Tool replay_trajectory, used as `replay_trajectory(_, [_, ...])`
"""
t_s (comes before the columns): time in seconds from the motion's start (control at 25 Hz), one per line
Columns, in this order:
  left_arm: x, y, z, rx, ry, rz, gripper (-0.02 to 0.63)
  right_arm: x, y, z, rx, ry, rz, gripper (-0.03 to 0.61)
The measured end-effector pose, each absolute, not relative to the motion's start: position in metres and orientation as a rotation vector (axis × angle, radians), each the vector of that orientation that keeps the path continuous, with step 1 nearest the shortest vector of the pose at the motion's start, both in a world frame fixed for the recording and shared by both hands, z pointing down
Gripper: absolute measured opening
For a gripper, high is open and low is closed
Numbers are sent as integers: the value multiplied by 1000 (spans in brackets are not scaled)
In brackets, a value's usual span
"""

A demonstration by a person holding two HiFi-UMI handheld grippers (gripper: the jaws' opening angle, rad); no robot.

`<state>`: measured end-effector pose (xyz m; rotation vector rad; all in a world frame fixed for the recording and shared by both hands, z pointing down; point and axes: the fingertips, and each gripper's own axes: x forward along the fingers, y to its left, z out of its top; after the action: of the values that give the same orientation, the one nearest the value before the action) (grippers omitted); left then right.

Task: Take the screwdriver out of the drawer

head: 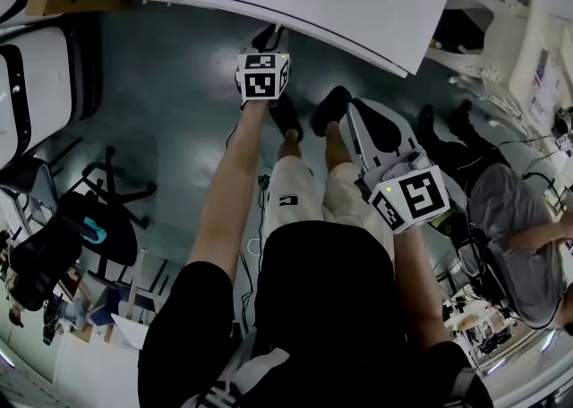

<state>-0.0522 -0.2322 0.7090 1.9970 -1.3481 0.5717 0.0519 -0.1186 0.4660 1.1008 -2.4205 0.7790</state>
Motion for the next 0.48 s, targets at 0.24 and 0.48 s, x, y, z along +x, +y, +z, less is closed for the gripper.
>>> replay_trajectory(0.24, [-53, -233, 708, 1986, -1348, 577, 87, 58, -120, 466, 1114, -2415, 788, 17])
replay_trajectory(0.48, [-53, -231, 709, 1974, -1339, 610, 84, 56, -115, 468, 1112, -2419, 791, 17])
